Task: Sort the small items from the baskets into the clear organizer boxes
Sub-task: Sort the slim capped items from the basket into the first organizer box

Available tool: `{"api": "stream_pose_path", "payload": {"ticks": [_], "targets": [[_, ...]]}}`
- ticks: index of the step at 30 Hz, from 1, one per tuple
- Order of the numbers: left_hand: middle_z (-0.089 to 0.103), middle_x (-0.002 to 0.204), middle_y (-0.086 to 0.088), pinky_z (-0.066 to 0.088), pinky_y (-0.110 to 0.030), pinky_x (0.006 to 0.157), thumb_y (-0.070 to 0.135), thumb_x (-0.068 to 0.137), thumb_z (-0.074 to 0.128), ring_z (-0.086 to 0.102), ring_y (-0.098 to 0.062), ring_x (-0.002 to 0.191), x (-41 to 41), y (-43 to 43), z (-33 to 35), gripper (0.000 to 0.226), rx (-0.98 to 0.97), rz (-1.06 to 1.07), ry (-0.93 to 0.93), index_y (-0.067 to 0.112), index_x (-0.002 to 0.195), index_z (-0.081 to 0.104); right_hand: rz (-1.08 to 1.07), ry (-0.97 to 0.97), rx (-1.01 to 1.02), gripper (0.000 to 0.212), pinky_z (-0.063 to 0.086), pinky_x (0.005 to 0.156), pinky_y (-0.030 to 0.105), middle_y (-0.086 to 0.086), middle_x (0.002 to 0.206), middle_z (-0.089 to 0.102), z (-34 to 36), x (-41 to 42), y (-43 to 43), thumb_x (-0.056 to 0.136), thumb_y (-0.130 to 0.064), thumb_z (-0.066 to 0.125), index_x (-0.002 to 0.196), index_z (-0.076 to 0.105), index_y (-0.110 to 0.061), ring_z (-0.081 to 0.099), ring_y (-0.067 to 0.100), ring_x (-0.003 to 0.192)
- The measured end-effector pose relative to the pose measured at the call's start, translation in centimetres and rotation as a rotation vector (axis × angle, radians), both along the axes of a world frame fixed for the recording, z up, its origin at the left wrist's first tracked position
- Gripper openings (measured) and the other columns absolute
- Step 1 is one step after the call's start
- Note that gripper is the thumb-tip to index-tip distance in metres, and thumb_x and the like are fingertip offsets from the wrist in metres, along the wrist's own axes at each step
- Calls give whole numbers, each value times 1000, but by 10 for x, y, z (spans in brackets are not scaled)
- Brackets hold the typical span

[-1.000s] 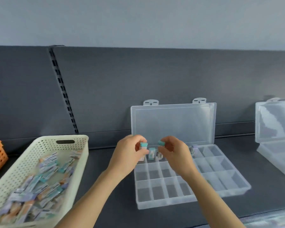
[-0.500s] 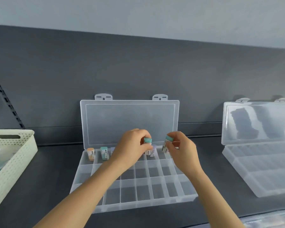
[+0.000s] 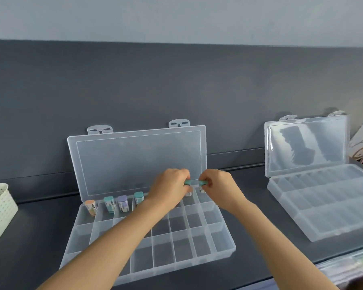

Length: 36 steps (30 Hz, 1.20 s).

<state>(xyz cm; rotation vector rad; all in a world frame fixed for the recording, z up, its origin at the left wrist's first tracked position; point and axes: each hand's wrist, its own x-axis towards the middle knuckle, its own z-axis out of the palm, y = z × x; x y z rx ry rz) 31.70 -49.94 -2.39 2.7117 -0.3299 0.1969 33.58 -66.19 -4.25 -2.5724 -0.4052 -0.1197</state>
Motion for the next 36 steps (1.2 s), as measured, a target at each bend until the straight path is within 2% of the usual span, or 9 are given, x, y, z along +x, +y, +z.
{"api": "stream_pose_path", "payload": {"ticks": [5, 10, 14, 20, 23, 29, 33, 36], "targets": [[64, 84, -4, 42, -29, 60, 25, 87, 64, 59, -23, 74, 8, -6, -4, 13, 100, -24, 25, 13, 89, 62, 60, 19, -98, 17, 49, 73, 34, 7, 98, 64, -11, 9, 4, 89, -6, 56, 102, 66, -9, 58, 26, 86], [59, 90, -4, 46, -32, 65, 29, 88, 64, 55, -24, 82, 14, -4, -13, 19, 159, -38, 1, 12, 95, 63, 56, 19, -117, 18, 51, 77, 36, 9, 100, 63, -16, 12, 6, 90, -6, 55, 103, 67, -8, 59, 27, 87], [57, 89, -2, 37, -30, 62, 33, 89, 61, 45, -18, 77, 17, -8, -19, 21, 202, -23, -52, 13, 93, 60, 54, 6, -112, 19, 53, 77, 35, 8, 100, 64, -18, 13, 6, 91, -7, 56, 104, 69, -10, 61, 25, 86], [59, 93, -4, 37, -30, 63, 30, 90, 61, 53, -22, 86, 17, -9, -29, 19, 246, -14, -45, 12, 95, 59, 52, -26, -107, 18, 53, 74, 35, 8, 96, 64, -21, 12, 3, 90, -3, 56, 101, 68, -8, 61, 26, 83], [59, 92, -2, 37, -29, 61, 31, 88, 63, 48, -18, 79, 16, -8, -32, 19, 236, 3, -43, 13, 94, 57, 46, -31, -99, 18, 54, 73, 36, 7, 97, 63, -23, 11, 2, 88, -1, 56, 101, 67, -8, 60, 25, 83], [62, 97, 1, 44, -29, 64, 35, 85, 66, 56, -20, 86, 12, -5, -29, 27, 179, 13, -49, 17, 103, 57, 6, -6, -76, 31, 54, 79, 34, 7, 111, 63, -21, 6, 3, 88, -5, 59, 118, 62, -11, 62, 26, 92], [61, 103, 2, 41, -26, 66, 33, 85, 64, 57, -18, 91, 4, 5, -21, 29, 110, 28, -61, 19, 110, 58, -29, -4, -25, 43, 51, 86, 28, 5, 126, 58, -12, 0, 6, 89, -6, 60, 131, 53, -13, 61, 24, 105], [61, 110, 4, 48, -30, 74, 37, 86, 63, 57, -17, 98, -5, 22, -14, 33, 56, 59, -55, 21, 114, 58, -36, -21, 36, 46, 48, 91, 26, 5, 131, 55, -3, -7, 13, 90, -7, 60, 134, 50, -14, 58, 22, 112]]}}
